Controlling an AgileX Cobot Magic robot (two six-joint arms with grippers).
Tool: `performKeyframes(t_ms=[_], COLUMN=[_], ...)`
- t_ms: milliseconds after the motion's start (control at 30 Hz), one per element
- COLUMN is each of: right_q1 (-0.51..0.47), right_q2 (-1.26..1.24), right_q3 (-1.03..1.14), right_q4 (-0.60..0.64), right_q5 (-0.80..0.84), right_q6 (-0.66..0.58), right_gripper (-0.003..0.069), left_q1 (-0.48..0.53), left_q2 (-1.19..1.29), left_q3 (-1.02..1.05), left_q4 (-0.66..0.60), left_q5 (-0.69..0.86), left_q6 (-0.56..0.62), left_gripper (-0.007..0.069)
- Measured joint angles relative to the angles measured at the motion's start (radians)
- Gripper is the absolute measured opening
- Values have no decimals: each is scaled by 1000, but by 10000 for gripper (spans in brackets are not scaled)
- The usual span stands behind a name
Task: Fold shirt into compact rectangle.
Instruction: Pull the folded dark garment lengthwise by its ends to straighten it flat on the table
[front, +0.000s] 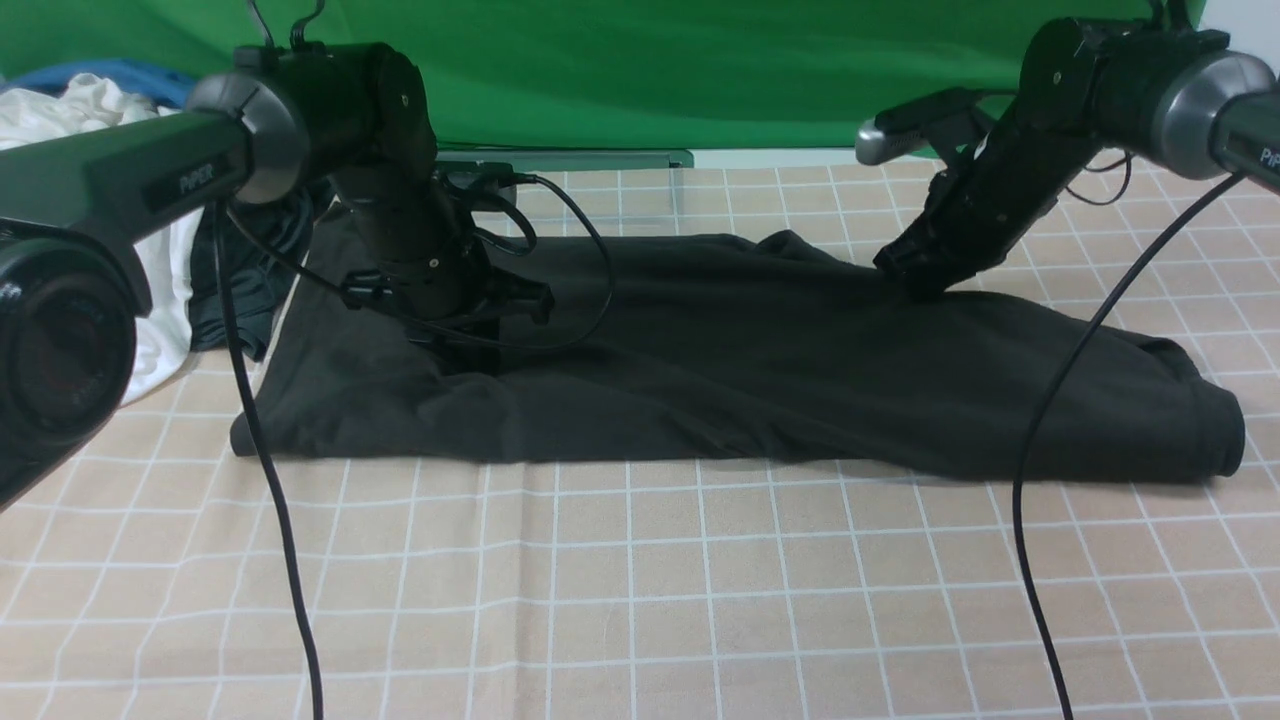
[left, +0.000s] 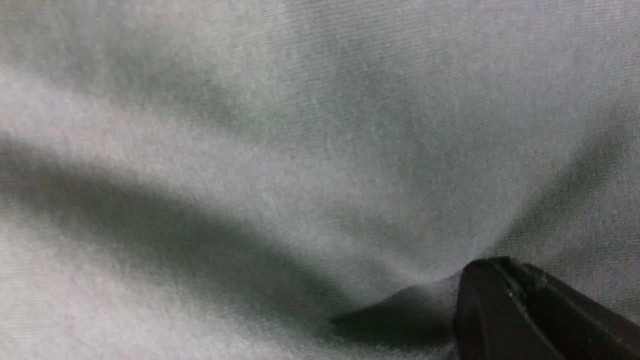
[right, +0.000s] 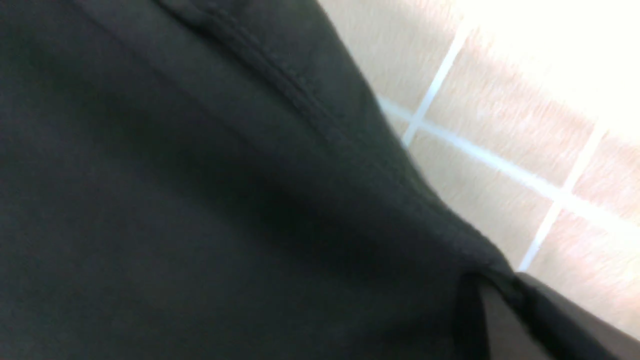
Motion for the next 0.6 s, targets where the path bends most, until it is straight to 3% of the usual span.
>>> performKeyframes(t_ms=[267, 467, 600], right_q1=[-17, -19, -19], right_q2=[-6, 8, 23], right_q3=[-108, -111, -112], right_q4=[6, 7, -17], right_q5=[39, -22, -75], right_q6=[-8, -8, 12], right_gripper=[52, 55, 120], left_q1=[0, 0, 0], left_q2=[0, 0, 0], left_q3=[1, 1, 1], left_q4=[-3, -7, -8], left_q5=[-4, -6, -8], left_q6=[0, 0, 1], left_gripper=[17, 19, 19])
